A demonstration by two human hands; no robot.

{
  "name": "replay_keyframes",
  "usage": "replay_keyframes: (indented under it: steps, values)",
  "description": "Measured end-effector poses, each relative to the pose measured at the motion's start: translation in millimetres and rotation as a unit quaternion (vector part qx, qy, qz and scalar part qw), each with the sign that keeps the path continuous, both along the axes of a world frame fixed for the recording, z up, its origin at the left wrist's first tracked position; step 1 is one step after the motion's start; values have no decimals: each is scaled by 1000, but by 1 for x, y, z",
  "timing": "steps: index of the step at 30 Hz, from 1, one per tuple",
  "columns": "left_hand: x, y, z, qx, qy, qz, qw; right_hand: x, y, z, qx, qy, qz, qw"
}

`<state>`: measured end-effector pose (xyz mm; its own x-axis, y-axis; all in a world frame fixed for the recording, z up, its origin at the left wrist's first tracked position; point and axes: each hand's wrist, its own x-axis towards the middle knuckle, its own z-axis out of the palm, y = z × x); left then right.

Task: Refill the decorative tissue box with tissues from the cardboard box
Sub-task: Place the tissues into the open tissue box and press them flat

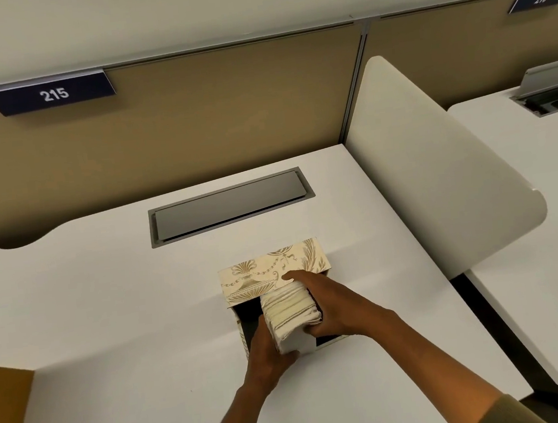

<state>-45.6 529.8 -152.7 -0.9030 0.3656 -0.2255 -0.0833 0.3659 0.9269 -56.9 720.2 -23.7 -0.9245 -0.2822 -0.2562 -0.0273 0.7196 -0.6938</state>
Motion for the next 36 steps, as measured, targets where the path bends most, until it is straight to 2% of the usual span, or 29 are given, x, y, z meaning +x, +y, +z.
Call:
replay_keyframes:
  steps: [21,27,31,36]
  values:
    - [-17,-3,10,33,13,28,999,-4,-7,-11,-1,59,17,998]
    - [-20,-7,18,19,31,14,999,-2,-7,-8,-5,80,17,997]
    - [-19,-10,11,2,10,-9,1000,-1,-8,-14,-4,87,27,996]
    - [-22,-17,-3,-59,18,-31,998,-5,-5,-14,10,69,21,997]
